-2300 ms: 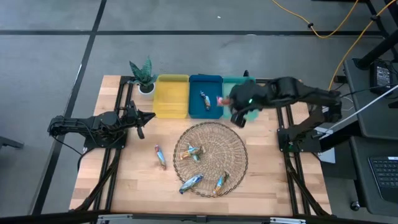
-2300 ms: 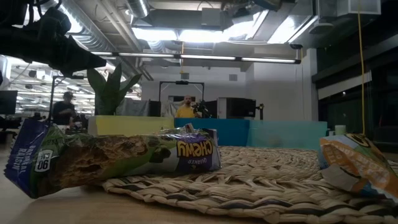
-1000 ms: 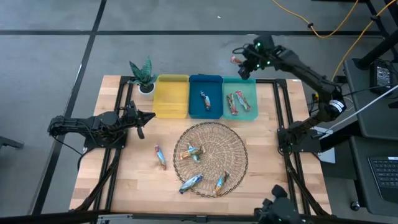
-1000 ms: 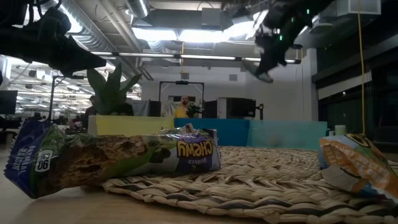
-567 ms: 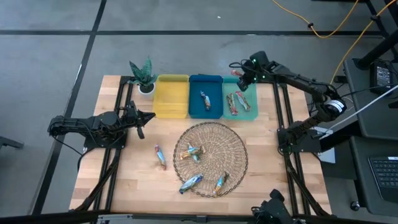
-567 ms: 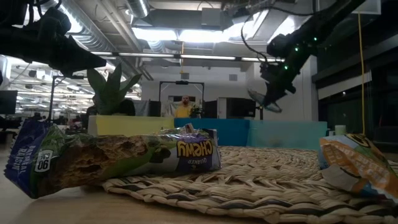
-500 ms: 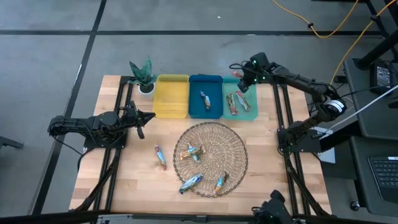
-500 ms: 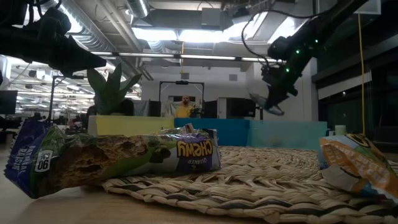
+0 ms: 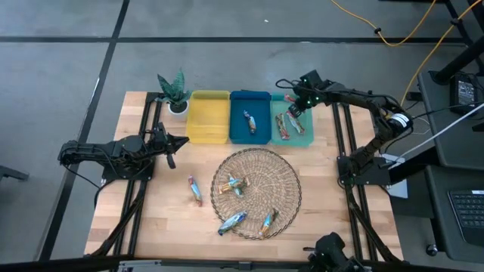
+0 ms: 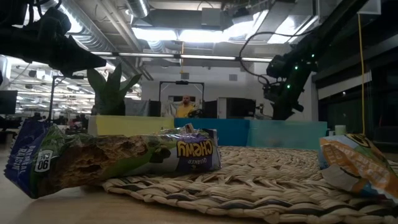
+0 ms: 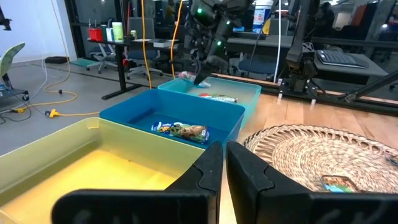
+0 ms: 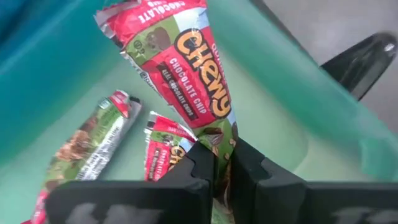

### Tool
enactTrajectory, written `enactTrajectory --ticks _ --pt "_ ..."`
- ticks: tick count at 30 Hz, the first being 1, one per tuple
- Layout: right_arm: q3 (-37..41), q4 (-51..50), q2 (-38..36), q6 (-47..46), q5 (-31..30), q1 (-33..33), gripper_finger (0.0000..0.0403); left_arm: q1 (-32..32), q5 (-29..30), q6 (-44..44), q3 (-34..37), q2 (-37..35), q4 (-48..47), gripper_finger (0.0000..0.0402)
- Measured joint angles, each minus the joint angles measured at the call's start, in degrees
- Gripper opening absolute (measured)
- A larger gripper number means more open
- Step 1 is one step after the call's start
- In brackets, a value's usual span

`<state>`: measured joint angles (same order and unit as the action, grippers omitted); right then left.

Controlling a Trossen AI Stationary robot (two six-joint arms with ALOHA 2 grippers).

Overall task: Pick and place Granola Bars by type
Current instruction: Put the red granola bar into the green bin

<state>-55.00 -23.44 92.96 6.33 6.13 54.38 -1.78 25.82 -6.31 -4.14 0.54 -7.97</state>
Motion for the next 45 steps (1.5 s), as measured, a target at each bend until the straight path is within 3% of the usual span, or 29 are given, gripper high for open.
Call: enactTrajectory --ticks 18,36,45 --pt "-0.04 -1.02 5.67 -0.40 2.75 2.20 0.0031 0.00 0.02 0.00 0.00 0.00 0.00 0.0016" --pt "-1.64 -1.43 5.33 -1.63 8.61 2.81 0.0128 0.02 0.01 0.00 -0.01 0.00 0.00 0.0016" --pt "-4.30 -0.91 -2.55 -1.61 7.06 -0.30 0.0145 0.01 0.00 0.00 0.00 -0.02 0.00 0.0016"
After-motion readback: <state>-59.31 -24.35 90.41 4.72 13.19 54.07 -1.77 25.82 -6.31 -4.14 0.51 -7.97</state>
